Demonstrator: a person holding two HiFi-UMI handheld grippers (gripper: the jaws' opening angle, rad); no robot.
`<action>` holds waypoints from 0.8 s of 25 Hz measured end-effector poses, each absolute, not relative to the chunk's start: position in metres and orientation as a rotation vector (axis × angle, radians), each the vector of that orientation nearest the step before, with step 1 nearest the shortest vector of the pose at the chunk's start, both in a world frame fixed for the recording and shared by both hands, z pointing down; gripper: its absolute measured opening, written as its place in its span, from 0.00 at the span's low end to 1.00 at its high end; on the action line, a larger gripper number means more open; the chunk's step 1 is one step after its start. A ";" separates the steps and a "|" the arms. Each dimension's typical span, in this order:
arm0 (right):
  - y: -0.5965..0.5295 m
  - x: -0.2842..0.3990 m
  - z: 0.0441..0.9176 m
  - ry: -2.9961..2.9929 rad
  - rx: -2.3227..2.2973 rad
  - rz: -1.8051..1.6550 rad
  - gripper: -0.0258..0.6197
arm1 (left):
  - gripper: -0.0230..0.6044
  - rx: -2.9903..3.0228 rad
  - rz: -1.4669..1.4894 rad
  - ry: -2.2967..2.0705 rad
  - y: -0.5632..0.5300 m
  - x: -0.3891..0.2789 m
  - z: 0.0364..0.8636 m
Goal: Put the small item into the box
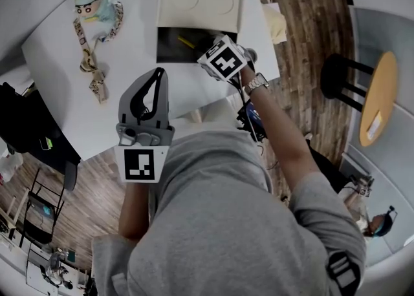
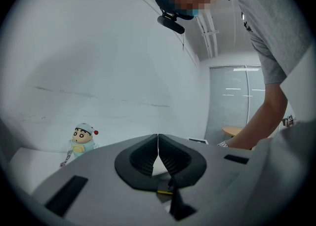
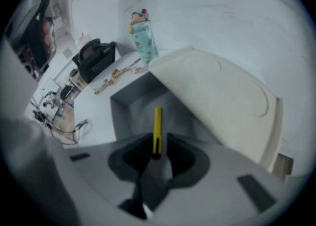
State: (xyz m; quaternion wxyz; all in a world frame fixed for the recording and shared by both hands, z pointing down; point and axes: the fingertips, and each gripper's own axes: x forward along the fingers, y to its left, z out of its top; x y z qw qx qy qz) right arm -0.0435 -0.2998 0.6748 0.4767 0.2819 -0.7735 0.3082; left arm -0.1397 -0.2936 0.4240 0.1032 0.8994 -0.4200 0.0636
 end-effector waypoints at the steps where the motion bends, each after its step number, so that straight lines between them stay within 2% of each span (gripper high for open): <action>1: -0.300 -0.042 0.671 -1.897 0.699 0.751 0.21 | 0.09 2.664 0.186 -1.235 -0.293 -0.138 0.423; 9: -0.297 -0.026 0.636 -1.974 0.804 0.761 0.11 | 0.09 2.704 0.169 -1.200 -0.281 -0.123 0.412; 20: -0.274 -0.016 0.562 -2.154 0.950 0.837 0.09 | 0.09 2.766 0.163 -1.155 -0.262 -0.103 0.396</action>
